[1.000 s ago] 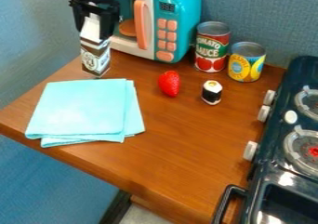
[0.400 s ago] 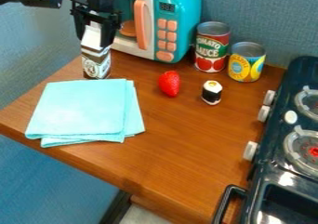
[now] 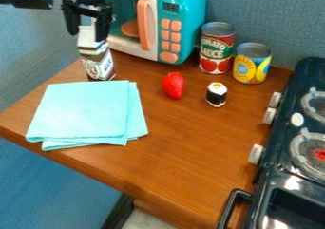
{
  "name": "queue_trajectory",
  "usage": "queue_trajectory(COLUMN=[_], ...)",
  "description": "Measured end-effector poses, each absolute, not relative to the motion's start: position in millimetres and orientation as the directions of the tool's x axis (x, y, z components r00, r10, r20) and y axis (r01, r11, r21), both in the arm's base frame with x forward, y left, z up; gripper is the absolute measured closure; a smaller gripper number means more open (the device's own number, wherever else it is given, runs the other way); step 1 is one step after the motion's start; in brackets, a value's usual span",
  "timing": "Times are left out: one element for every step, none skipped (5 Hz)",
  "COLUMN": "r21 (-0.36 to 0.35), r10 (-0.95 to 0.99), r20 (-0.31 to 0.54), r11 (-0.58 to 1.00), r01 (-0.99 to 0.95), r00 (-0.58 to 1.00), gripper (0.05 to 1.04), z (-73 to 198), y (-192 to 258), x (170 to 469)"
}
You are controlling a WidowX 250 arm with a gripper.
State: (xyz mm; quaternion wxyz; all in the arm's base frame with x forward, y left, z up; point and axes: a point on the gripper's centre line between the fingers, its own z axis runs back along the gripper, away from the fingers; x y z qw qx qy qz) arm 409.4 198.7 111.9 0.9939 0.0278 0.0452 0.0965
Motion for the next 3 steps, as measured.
queue_trajectory(r21=[0.059, 0.066, 0.051], r10=[0.226, 0.227, 0.225], r20=[-0.077, -0.026, 0.006], r11=[0.973, 0.972, 0.973], r01=[-0.222, -0.225, -0.225], r00=[0.971, 0.973, 0.974], gripper=[0.077, 0.079, 0.079], z=[91, 108, 123], y=[199, 196, 187], x=[400, 393, 384])
